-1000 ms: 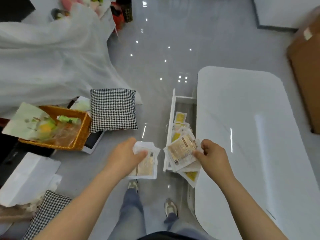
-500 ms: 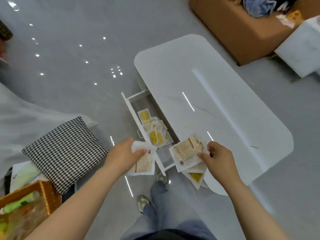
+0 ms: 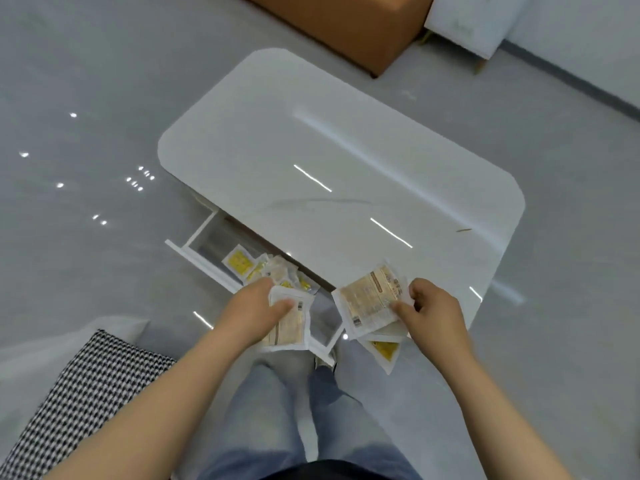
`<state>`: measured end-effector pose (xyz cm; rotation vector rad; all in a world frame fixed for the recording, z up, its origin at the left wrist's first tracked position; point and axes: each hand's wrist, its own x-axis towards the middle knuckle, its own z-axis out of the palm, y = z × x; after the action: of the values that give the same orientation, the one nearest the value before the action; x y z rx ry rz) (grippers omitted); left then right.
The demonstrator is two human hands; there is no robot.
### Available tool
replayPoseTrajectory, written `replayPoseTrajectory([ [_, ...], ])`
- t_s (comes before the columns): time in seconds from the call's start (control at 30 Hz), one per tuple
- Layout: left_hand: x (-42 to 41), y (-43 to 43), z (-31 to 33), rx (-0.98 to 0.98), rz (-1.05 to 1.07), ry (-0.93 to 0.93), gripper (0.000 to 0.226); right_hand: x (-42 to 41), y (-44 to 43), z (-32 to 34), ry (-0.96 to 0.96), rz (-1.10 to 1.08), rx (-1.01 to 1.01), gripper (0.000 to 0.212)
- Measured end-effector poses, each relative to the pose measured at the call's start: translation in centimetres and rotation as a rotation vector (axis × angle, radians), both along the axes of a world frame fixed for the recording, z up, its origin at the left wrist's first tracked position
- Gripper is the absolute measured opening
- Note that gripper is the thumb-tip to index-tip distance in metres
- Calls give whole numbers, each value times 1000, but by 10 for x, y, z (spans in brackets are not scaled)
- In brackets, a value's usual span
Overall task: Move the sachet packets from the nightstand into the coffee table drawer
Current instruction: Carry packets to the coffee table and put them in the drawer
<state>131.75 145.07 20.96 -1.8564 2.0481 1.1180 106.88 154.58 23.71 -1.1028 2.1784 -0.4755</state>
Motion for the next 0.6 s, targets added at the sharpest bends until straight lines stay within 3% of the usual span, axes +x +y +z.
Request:
replayPoseTrajectory([
  [0.13,-14,-30,-8,36,-176,-9,37,7,9,5,27,-144,7,33],
  [0.23,-14,-54,-22,130,-221,0,55,24,15,7,32,-282,8,35],
  [0.33,-2,-75,-29,80,-243,-60,74,45,17,6,35,-352,24,36],
  [0.6,51,-115,-32,35,-488,-103,38,102,-2,-27,14,-430,80,25],
])
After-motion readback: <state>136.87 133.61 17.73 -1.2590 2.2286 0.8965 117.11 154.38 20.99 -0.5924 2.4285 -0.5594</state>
